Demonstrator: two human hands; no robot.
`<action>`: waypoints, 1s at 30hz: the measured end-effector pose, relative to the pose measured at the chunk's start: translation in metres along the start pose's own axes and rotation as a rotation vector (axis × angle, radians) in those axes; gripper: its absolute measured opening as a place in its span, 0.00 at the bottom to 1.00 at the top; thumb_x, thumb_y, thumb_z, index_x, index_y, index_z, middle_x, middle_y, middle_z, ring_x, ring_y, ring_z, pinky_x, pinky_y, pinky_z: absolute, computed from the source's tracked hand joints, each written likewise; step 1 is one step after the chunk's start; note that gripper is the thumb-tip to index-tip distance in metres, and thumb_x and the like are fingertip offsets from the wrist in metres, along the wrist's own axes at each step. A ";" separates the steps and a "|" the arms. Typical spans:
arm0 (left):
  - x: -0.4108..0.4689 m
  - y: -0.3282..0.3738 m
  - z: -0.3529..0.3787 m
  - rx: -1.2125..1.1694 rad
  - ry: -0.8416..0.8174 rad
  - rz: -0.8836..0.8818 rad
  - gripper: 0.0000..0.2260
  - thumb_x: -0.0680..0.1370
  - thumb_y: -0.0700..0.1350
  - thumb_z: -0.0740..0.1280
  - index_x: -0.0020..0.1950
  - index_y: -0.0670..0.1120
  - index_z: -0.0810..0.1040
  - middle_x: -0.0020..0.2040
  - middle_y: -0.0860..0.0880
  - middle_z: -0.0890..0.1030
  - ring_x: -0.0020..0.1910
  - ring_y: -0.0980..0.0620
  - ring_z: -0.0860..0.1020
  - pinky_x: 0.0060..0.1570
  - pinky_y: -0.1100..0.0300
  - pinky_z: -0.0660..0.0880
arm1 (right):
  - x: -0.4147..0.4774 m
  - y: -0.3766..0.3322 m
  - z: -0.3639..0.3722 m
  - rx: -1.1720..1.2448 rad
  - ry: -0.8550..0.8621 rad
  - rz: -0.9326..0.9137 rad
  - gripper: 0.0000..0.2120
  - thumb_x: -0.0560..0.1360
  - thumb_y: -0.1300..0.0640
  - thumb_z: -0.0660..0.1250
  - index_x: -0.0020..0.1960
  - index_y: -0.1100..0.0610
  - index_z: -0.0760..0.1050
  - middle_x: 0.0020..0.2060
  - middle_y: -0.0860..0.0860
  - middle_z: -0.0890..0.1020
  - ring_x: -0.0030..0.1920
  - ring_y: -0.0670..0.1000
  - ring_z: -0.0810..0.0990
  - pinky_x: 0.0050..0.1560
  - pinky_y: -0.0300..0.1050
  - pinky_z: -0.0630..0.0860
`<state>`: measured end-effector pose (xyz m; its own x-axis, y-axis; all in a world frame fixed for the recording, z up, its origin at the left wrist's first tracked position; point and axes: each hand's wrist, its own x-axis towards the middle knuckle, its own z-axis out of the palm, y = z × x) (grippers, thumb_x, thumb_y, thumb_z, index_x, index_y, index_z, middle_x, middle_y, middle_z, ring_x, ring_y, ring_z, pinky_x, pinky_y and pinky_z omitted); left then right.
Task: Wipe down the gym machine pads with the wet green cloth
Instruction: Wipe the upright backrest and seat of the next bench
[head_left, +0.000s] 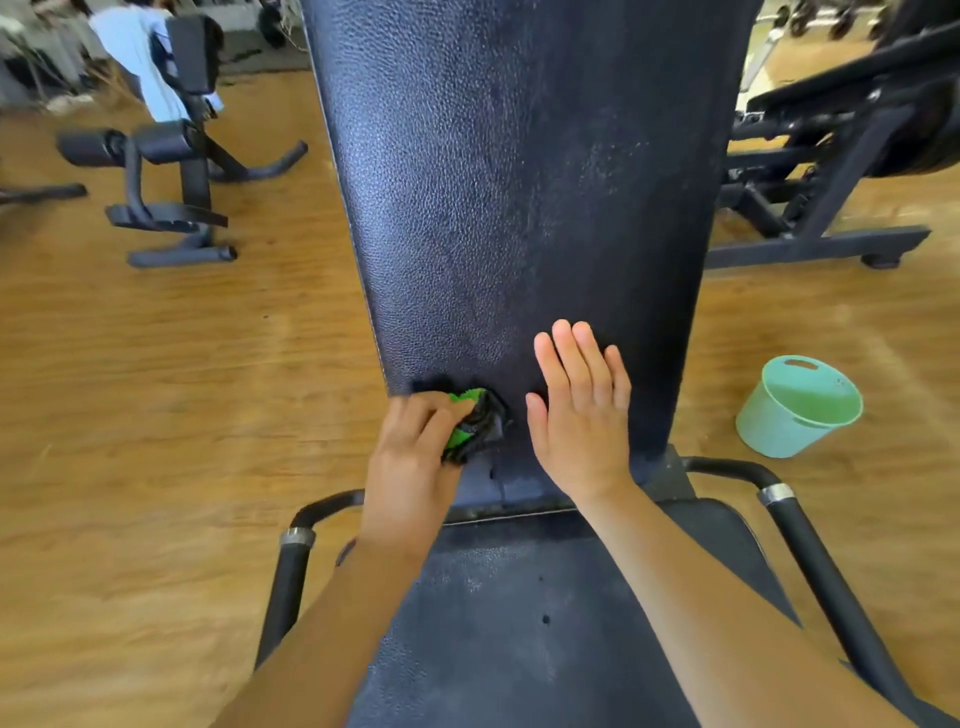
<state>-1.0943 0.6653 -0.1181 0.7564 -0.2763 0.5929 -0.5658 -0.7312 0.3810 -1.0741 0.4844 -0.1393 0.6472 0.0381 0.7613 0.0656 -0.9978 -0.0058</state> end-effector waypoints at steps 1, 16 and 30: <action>-0.012 0.000 0.005 0.005 -0.080 -0.001 0.26 0.59 0.26 0.68 0.56 0.41 0.79 0.52 0.49 0.73 0.50 0.47 0.72 0.44 0.57 0.74 | 0.000 0.001 0.000 -0.005 -0.001 -0.007 0.26 0.78 0.52 0.56 0.75 0.57 0.58 0.73 0.53 0.59 0.75 0.52 0.51 0.76 0.50 0.44; 0.052 -0.006 -0.041 -0.055 0.274 -0.025 0.23 0.64 0.26 0.66 0.56 0.40 0.80 0.50 0.46 0.77 0.49 0.45 0.71 0.53 0.68 0.63 | -0.002 0.002 0.002 -0.021 -0.002 -0.038 0.26 0.79 0.51 0.55 0.74 0.57 0.57 0.73 0.54 0.59 0.75 0.54 0.53 0.76 0.52 0.44; -0.093 -0.026 0.030 -0.137 0.020 -0.378 0.27 0.59 0.23 0.69 0.52 0.46 0.78 0.51 0.51 0.76 0.51 0.48 0.73 0.48 0.62 0.68 | -0.006 0.008 0.006 -0.016 0.009 -0.089 0.23 0.83 0.48 0.47 0.75 0.57 0.56 0.74 0.55 0.58 0.75 0.55 0.52 0.76 0.53 0.45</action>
<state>-1.1406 0.6917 -0.2044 0.9137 0.0089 0.4062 -0.2890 -0.6885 0.6652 -1.0729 0.4761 -0.1481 0.6329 0.1260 0.7639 0.1101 -0.9913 0.0723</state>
